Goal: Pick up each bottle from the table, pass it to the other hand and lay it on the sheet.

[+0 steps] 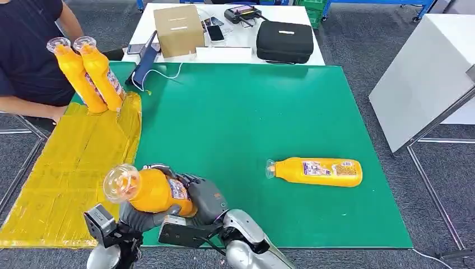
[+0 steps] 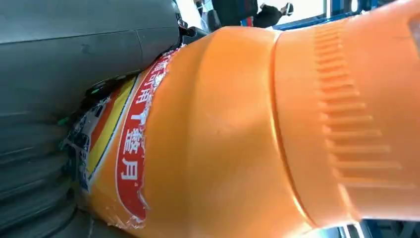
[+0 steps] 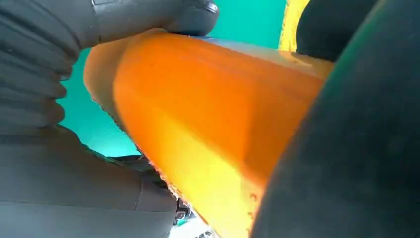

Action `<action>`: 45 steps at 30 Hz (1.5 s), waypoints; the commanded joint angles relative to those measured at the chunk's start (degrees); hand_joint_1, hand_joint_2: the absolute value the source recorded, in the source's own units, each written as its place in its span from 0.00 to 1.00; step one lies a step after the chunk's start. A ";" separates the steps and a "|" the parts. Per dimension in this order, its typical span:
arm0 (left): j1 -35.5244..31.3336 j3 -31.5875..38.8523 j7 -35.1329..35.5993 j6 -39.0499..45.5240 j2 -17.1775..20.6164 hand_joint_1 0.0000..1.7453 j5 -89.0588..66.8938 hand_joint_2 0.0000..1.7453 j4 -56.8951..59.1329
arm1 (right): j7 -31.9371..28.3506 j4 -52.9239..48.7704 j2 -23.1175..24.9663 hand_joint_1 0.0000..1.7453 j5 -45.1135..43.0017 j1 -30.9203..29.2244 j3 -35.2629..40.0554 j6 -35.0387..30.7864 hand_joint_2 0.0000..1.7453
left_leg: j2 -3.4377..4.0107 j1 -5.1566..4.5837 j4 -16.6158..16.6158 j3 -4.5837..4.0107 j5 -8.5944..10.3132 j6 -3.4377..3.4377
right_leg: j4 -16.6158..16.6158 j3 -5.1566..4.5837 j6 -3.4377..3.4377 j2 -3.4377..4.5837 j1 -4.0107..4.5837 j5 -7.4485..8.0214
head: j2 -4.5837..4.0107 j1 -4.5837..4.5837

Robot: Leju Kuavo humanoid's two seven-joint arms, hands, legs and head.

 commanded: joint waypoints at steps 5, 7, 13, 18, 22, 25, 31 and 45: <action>-1.51 -1.13 0.04 -0.95 0.91 1.00 -0.35 1.00 3.47 | -0.44 2.27 -0.87 0.97 2.28 -1.16 4.97 -1.39 1.00 | -0.01 0.02 -0.05 0.13 -0.02 -0.06 | -0.05 0.13 -0.06 0.10 0.01 -0.02 | 0.00 0.00; -1.74 0.89 -0.85 5.08 1.54 1.00 -6.14 1.00 1.90 | 1.56 -1.10 -2.63 0.01 4.41 0.44 2.53 -4.39 1.00 | -0.02 0.05 -0.03 0.29 -0.10 -0.12 | -0.03 0.30 -0.12 0.19 0.02 -0.10 | 0.00 0.00; -8.72 12.15 5.42 41.94 5.75 1.00 -46.48 1.00 9.33 | 2.62 -12.90 -11.04 0.00 2.12 2.14 -9.34 -2.97 0.00 | -0.27 0.05 -0.01 0.16 0.03 -0.10 | -0.03 0.24 -0.10 -0.06 0.03 -0.04 | 0.00 0.00; -8.42 24.41 6.05 53.90 7.32 1.00 -67.16 1.00 17.25 | -0.17 -23.74 -22.04 0.00 -2.22 2.88 -15.56 -1.68 0.00 | -0.11 -0.01 -0.12 0.28 0.07 -0.09 | -0.11 0.28 -0.08 0.08 -0.03 0.03 | 0.00 -0.02; -8.61 26.19 6.13 53.90 6.56 1.00 -71.21 1.00 19.16 | -1.26 -30.27 -29.82 0.00 -5.30 7.38 -21.91 -1.26 0.00 | -0.27 -0.03 -0.04 0.16 0.06 -0.05 | -0.08 0.25 -0.01 -0.14 -0.05 -0.04 | 0.00 -0.02; -8.61 26.19 6.13 53.90 6.56 1.00 -71.21 1.00 19.16 | -1.26 -30.27 -29.82 0.00 -5.30 7.38 -21.91 -1.26 0.00 | -0.37 -0.04 0.03 0.25 -0.02 -0.09 | -0.06 0.36 -0.05 -0.15 -0.08 -0.14 | 0.00 -0.02; -8.61 26.19 6.13 53.90 6.56 1.00 -71.21 1.00 19.16 | -1.26 -30.27 -29.82 0.00 -5.30 7.38 -21.91 -1.26 0.00 | -0.11 -0.16 0.03 0.02 0.04 -0.09 | -0.02 0.04 -0.06 0.02 -0.14 0.01 | 0.00 0.00; -15.32 8.19 9.24 49.29 14.31 0.00 -69.96 1.00 42.12 | -4.04 -34.55 -37.13 0.00 -8.08 15.09 -36.63 5.17 0.00 | -0.57 -0.20 0.01 0.17 0.03 -0.10 | -0.04 0.28 -0.07 -0.26 -0.20 -0.09 | 0.00 -0.02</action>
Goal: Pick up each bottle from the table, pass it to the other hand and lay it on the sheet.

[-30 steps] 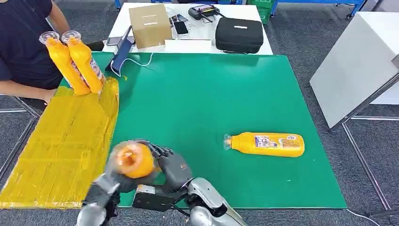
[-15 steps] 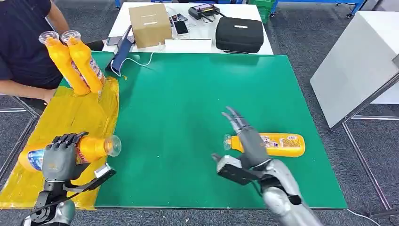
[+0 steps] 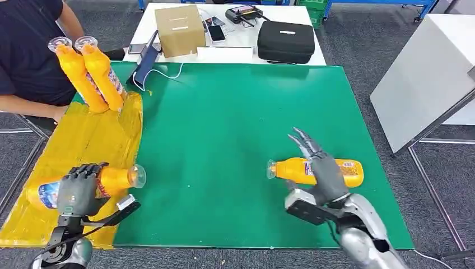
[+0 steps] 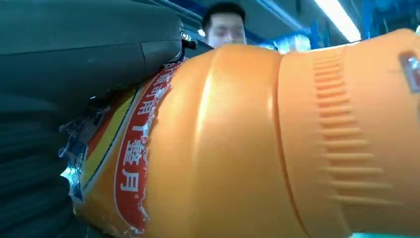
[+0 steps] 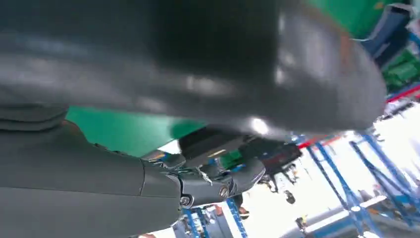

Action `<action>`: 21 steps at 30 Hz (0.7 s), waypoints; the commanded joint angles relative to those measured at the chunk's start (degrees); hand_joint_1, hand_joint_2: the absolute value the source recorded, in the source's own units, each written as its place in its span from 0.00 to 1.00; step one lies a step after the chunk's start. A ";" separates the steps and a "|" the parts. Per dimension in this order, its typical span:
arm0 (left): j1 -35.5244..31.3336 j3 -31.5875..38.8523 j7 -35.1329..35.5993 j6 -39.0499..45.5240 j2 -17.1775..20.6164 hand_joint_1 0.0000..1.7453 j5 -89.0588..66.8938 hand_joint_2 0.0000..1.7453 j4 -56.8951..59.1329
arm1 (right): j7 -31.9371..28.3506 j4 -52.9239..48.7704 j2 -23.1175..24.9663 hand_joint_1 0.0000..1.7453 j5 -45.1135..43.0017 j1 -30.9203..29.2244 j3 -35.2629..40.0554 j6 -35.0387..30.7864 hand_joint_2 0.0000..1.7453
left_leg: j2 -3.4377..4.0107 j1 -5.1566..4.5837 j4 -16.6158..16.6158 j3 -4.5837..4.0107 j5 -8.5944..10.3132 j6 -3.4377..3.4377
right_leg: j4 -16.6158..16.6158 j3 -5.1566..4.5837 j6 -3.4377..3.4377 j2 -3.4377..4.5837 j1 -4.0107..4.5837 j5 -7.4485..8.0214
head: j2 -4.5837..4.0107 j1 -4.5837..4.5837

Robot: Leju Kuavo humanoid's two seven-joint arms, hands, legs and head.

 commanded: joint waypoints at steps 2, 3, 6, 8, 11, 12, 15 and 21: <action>-5.78 -15.19 -5.04 -7.13 5.92 0.00 9.50 0.00 17.49 | -1.46 -0.91 -4.06 0.00 0.26 3.06 -11.38 5.10 0.00 | -0.17 0.00 0.01 0.17 -0.04 -0.10 | 0.01 0.26 -0.11 0.02 -0.01 -0.08 | 0.00 0.00; -5.69 -15.35 -5.03 -8.01 5.98 0.00 10.37 0.00 17.12 | -1.41 -0.65 -4.07 0.00 0.41 3.06 -11.62 5.32 0.00 | -0.10 -0.02 -0.02 0.08 0.00 -0.06 | -0.02 0.12 -0.06 0.03 -0.03 -0.02 | 0.00 0.00; -5.34 -16.36 -5.13 -7.77 6.16 0.00 11.16 0.00 15.81 | -1.26 -0.18 -4.35 0.00 0.93 3.00 -11.77 5.83 0.00 | -0.03 -0.02 -0.02 0.20 -0.05 -0.12 | -0.01 0.23 -0.11 0.16 -0.04 -0.04 | 0.00 -0.02; -5.35 -16.55 -5.64 -8.04 6.07 0.00 12.55 0.00 15.20 | -1.11 0.13 -4.79 0.00 1.14 3.14 -12.09 6.14 0.00 | -0.02 -0.02 -0.02 0.22 -0.05 -0.11 | -0.01 0.24 -0.11 0.16 -0.03 -0.04 | 0.00 -0.02; -4.75 -16.65 -6.35 -8.12 6.28 0.00 13.70 0.00 14.03 | -1.23 0.44 -4.76 0.00 1.26 2.94 -12.15 6.44 0.00 | 0.00 0.01 -0.02 0.24 -0.06 -0.12 | -0.03 0.26 -0.11 0.20 0.00 -0.03 | 0.00 -0.02; -4.75 -16.65 -6.35 -8.12 6.28 0.00 13.70 0.00 14.03 | -1.23 0.44 -4.76 0.00 1.26 2.94 -12.15 6.44 0.00 | -0.01 0.01 -0.02 0.18 -0.04 -0.08 | -0.04 0.21 -0.07 0.13 0.00 -0.02 | 0.00 0.00; -4.51 -16.58 -6.51 -8.05 6.44 0.00 13.84 0.00 13.86 | -1.24 0.44 -4.73 0.00 1.29 2.80 -12.09 6.49 0.00 | 0.09 0.05 -0.01 0.28 -0.10 -0.11 | -0.03 0.29 -0.10 0.27 0.03 -0.04 | 0.00 -0.02; -4.51 -16.58 -6.51 -8.05 6.44 0.00 13.84 0.00 13.86 | -1.24 0.44 -4.73 0.00 1.29 2.80 -12.09 6.49 0.00 | 0.05 0.02 -0.03 0.18 -0.04 -0.09 | -0.03 0.21 -0.08 0.20 0.01 -0.01 | 0.00 -0.02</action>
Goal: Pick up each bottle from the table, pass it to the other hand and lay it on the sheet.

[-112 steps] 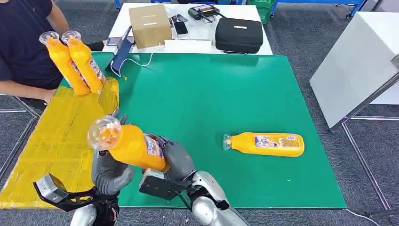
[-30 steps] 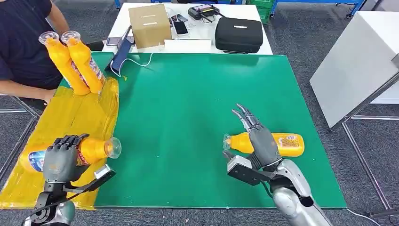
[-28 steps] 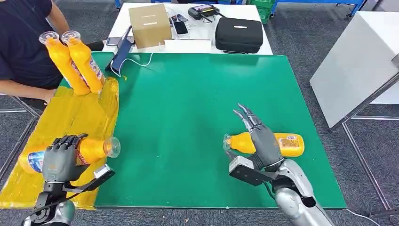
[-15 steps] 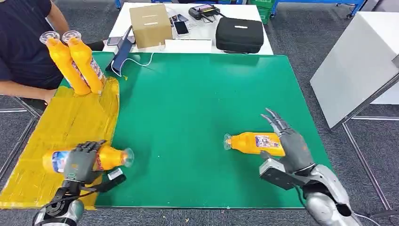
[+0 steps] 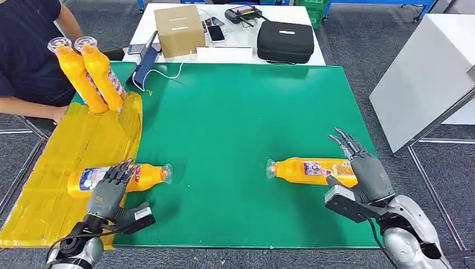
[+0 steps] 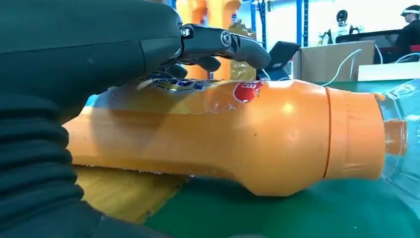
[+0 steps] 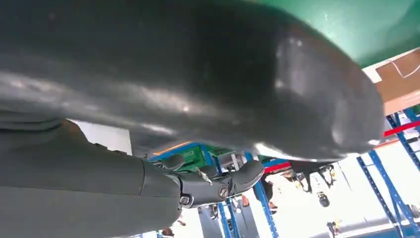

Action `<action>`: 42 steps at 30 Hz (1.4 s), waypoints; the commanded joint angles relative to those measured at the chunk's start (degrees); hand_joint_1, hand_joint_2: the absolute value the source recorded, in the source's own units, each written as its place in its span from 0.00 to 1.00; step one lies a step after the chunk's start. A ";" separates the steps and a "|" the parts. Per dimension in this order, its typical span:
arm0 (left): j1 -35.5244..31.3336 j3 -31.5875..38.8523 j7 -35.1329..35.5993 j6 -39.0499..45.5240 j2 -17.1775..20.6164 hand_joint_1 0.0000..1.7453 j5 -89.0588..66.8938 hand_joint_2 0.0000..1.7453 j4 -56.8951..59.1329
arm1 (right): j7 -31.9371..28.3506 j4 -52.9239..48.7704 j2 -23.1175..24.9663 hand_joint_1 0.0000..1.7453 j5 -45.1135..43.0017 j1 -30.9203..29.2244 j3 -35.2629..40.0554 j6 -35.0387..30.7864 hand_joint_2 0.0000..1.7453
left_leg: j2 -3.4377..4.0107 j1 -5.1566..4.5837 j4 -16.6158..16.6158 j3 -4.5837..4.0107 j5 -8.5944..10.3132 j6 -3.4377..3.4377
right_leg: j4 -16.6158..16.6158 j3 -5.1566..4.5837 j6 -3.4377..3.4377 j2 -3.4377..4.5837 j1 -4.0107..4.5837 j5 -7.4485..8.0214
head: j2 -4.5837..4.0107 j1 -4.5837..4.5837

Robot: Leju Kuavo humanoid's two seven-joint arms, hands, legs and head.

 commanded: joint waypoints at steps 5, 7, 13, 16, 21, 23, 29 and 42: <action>-1.00 -2.29 -0.04 -0.38 0.82 0.00 0.14 0.00 2.68 | 0.03 1.86 0.75 0.00 -0.07 -0.90 -0.36 0.44 0.00 | 0.03 0.05 -0.02 0.20 -0.06 -0.12 | -0.03 0.20 -0.12 0.20 0.04 -0.05 | 0.00 0.00; -1.00 -2.29 -0.04 -0.38 0.82 0.00 0.14 0.00 2.68 | 0.03 1.86 0.75 0.00 -0.07 -0.90 -0.36 0.44 0.00 | 0.02 0.06 0.00 0.18 -0.07 -0.12 | -0.02 0.19 -0.12 0.19 0.05 -0.05 | 0.00 -0.02; -1.00 -2.29 -0.04 -0.38 0.82 0.00 0.14 0.00 2.68 | 0.03 1.86 0.75 0.00 -0.07 -0.90 -0.36 0.44 0.00 | 0.03 0.05 -0.03 0.14 -0.04 -0.09 | -0.05 0.15 -0.09 0.16 0.04 -0.02 | 0.00 -0.02; -1.00 -2.29 -0.04 -0.38 0.82 0.00 0.14 0.00 2.68 | 0.03 1.86 0.75 0.00 -0.07 -0.90 -0.36 0.44 0.00 | 0.04 0.04 -0.02 0.12 -0.03 -0.08 | -0.04 0.12 -0.09 0.17 0.03 -0.01 | 0.00 0.00; 0.05 -1.33 -2.88 -1.85 0.13 0.00 4.48 0.00 -0.63 | 0.48 2.52 0.86 0.00 0.79 -1.28 0.26 1.22 0.00 | 0.05 0.05 0.00 0.17 -0.06 -0.11 | -0.02 0.16 -0.11 0.21 0.04 -0.04 | 0.00 -0.02; 0.29 -0.67 -4.18 -3.75 -0.37 0.00 7.48 0.00 -3.04 | 1.64 3.25 0.03 0.00 2.52 -0.86 1.13 2.11 1.00 | 0.05 0.06 0.00 0.14 -0.06 -0.09 | -0.03 0.16 -0.10 0.19 0.05 -0.03 | 0.00 -0.02; -0.94 4.67 -13.47 -15.69 -5.27 0.00 29.56 0.00 -14.77 | 5.63 10.75 -3.25 0.00 6.27 0.04 3.92 7.33 1.00 | -0.24 0.14 0.10 0.13 -0.07 -0.10 | -0.05 0.26 -0.11 -0.02 0.12 -0.09 | 0.00 -0.02; -2.19 6.06 -12.68 -38.68 -12.33 0.00 62.09 0.00 -31.04 | 8.41 31.18 3.20 0.00 14.48 -8.70 0.93 4.36 1.00 | 0.07 -0.03 -0.02 0.15 0.01 -0.04 | -0.06 0.17 -0.02 0.33 -0.03 0.10 | 0.00 -0.04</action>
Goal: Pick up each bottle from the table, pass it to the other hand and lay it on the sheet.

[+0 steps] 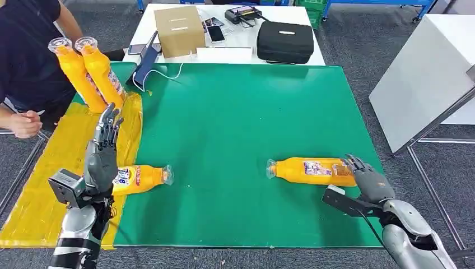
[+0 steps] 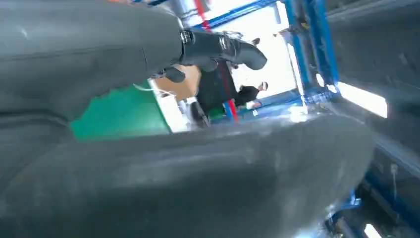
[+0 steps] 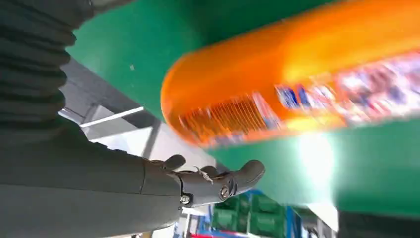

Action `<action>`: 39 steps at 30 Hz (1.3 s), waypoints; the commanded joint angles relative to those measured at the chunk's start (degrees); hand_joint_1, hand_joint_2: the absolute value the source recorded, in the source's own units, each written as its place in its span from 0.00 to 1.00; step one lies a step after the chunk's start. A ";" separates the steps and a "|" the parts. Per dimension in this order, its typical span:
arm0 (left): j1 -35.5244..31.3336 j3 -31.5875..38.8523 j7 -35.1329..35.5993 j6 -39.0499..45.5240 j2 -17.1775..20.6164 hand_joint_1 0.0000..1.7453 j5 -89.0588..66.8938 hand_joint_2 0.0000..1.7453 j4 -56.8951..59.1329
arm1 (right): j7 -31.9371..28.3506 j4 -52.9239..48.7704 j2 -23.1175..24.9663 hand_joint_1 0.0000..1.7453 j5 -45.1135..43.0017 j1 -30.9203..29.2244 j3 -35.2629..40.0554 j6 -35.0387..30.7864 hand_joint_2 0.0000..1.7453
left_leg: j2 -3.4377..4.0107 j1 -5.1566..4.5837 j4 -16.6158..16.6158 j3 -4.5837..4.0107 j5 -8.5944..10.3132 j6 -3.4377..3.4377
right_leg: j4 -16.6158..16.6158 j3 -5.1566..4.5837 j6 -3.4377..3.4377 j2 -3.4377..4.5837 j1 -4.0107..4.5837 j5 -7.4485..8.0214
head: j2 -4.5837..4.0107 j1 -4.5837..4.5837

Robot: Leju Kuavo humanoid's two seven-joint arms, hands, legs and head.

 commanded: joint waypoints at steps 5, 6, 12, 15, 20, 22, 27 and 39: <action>-1.01 3.48 -1.65 -1.49 -2.88 0.00 -0.10 0.00 -2.06 | 0.88 8.53 4.08 0.00 0.80 -4.29 -0.59 0.59 1.00 | 0.07 0.15 0.00 0.12 -0.04 -0.09 | -0.01 0.09 -0.11 0.17 0.13 -0.02 | 0.00 -0.02; -1.11 3.59 -1.71 -1.82 -3.08 0.00 -0.12 0.00 -1.95 | 1.04 9.12 4.22 0.00 1.29 -4.97 -0.48 0.51 1.00 | 0.10 0.19 0.00 0.16 -0.06 -0.12 | -0.02 0.14 -0.13 0.23 0.17 -0.03 | 0.00 0.02; -1.44 3.50 -1.73 -2.73 -3.40 0.00 -0.10 0.00 -1.66 | 1.08 13.16 6.58 0.00 4.60 -9.40 0.87 -0.88 1.00 | 0.21 0.18 0.02 0.11 -0.04 -0.11 | 0.00 0.07 -0.14 0.35 0.14 0.03 | 0.00 0.00; -1.64 3.29 -1.72 -3.09 -3.45 0.00 -0.09 0.00 -1.49 | 1.30 15.01 7.77 0.00 5.91 -10.85 1.90 -1.16 1.00 | 0.23 0.17 -0.02 0.19 -0.04 -0.15 | -0.01 0.14 -0.18 0.40 0.12 0.02 | 0.00 0.00; -2.19 2.96 -1.63 -3.47 -3.47 0.00 -0.04 0.00 -0.78 | 1.65 17.62 8.55 0.00 7.23 -12.63 3.16 -1.21 1.00 | 0.10 0.13 -0.01 0.09 0.01 -0.08 | 0.00 0.07 -0.12 0.19 0.09 0.00 | 0.00 0.00; -2.19 2.96 -1.63 -3.47 -3.47 0.00 -0.04 0.00 -0.78 | 1.65 17.62 8.55 0.00 7.23 -12.63 3.16 -1.21 1.00 | 0.10 0.12 -0.02 0.10 0.01 -0.09 | 0.00 0.08 -0.12 0.19 0.09 0.00 | 0.00 0.00; -5.57 1.07 -1.55 -5.57 -3.91 0.00 0.91 0.00 3.09 | 2.49 32.66 9.40 0.00 10.08 -18.77 7.80 3.34 1.00 | 0.13 0.15 -0.01 0.15 0.01 -0.09 | -0.02 0.12 -0.12 0.25 0.12 0.03 | 0.00 0.00; -11.24 -3.20 -1.84 -5.22 -4.68 0.00 2.47 0.00 10.10 | 0.24 49.50 10.70 1.00 11.96 -17.56 14.09 6.21 1.00 | 0.35 0.47 -0.16 1.44 -0.28 -0.24 | -0.49 0.72 -0.33 0.38 0.37 0.00 | 0.00 0.02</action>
